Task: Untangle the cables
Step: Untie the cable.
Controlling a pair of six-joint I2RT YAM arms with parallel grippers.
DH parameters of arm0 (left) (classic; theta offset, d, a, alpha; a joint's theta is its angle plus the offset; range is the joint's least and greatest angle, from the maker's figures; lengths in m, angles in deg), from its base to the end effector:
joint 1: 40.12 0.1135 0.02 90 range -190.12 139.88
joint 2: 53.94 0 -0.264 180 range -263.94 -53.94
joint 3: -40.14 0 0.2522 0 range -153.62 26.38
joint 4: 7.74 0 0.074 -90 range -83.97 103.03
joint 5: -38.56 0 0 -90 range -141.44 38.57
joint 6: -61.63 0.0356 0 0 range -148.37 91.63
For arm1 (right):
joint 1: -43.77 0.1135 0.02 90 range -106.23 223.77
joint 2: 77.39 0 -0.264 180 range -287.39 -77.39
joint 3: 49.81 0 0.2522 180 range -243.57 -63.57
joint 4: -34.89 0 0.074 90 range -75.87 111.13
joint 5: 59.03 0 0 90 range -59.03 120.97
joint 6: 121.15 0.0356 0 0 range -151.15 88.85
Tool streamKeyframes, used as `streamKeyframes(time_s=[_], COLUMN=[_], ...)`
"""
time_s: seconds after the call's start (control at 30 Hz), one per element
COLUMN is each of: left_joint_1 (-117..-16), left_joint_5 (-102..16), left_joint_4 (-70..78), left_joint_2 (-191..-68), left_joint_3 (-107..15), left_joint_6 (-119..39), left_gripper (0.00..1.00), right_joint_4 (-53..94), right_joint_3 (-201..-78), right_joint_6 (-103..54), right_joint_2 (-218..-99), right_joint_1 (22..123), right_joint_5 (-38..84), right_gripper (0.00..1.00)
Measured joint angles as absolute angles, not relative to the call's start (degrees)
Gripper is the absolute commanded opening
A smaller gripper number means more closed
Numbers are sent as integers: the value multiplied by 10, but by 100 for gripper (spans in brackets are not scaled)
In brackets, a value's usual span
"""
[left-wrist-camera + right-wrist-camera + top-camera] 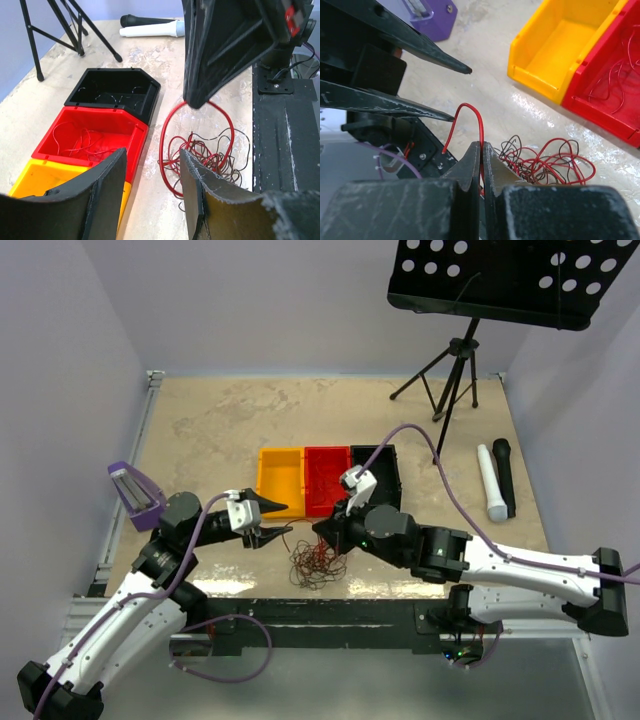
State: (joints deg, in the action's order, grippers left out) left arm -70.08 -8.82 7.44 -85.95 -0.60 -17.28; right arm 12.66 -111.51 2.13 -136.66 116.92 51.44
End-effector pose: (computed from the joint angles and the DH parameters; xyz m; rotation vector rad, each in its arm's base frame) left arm 0.1136 -0.0933 0.2805 1.1050 1.3292 -0.8671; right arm 0.0809 0.2242 0.3148 -0.4402 1.9529 0.9031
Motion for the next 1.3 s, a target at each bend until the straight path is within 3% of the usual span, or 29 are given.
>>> streamKeyframes(time_s=[0.13,0.3,0.47,0.57,0.83,1.13,1.3], left_joint_1=[-701,-701,-701,-701,-701,-717,-721], left_joint_5=[-81,-77,-57,-30,28,36,27], left_joint_4=[61,54,33,13,-89,-252,-261], left_joint_2=[-860,-861,-861,-861,-876,-909,-911], left_joint_3=[-4,-1,-1,-1,-3,3,11], left_joint_6=[-183,-188,-214,-245,-373,-516,-522], left_gripper=[53,62,82,89,90,63,35], right_joint_4=[117,86,88,108,146,203,220], right_joint_3=[-1116,-1155,-1249,-1300,-1318,-1314,-1359], right_joint_6=[20,8,-19,-38,-57,-67,-78], right_joint_2=[-1333,-1324,-1320,-1321,-1350,-1407,-1457], right_joint_1=[1169,1169,1170,1170,1170,1170,1170], right_joint_5=[522,535,558,572,569,549,537], right_gripper=[0,0,0,0,0,0,0])
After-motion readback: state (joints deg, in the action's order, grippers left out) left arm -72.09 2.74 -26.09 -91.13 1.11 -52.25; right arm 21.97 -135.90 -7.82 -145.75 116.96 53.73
